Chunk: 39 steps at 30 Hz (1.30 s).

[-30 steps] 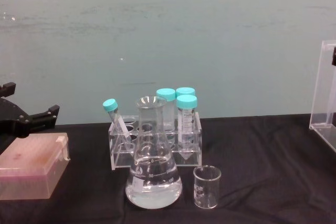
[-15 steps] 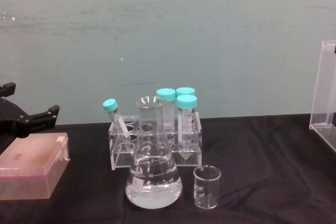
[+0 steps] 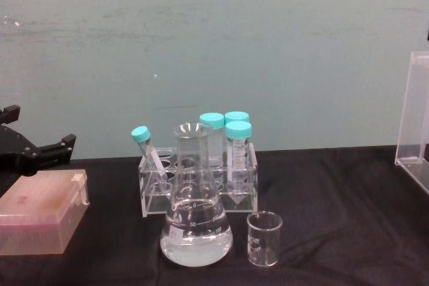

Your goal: Place the experimental apparatus aside using one hand.

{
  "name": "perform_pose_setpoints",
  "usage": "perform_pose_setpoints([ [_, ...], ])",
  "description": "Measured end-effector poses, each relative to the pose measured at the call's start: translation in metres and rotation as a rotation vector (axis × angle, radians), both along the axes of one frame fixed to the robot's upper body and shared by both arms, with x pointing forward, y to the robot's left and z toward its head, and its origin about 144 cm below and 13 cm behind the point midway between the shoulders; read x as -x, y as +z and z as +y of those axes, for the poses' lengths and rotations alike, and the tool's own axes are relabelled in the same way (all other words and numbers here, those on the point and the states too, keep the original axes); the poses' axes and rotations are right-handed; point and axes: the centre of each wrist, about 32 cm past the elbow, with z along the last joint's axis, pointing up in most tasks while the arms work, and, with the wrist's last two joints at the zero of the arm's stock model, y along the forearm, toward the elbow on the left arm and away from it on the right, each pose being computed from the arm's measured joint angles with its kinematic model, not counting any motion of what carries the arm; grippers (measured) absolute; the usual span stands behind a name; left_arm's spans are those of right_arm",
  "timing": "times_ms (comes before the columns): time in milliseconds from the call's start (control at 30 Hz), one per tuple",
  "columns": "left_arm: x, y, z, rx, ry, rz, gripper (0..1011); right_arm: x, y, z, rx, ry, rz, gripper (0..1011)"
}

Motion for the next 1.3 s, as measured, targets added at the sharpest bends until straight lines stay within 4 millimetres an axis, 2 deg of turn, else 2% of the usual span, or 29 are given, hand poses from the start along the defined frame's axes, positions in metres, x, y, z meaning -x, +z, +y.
perform_pose_setpoints([
  [200,0.0,0.0,0.0,0.0,0.0,0.0,1000,-0.003,0.004,0.001,0.03,0.048,-0.036,1003],
  [633,0.0,0.0,0.0,0.0,0.0,0.0,1000,-0.013,0.009,0.007,0.072,0.277,-0.073,1003],
  [1300,0.0,0.0,0.0,0.0,0.0,0.0,1000,-0.027,-0.007,0.009,0.104,0.63,0.004,1003],
])
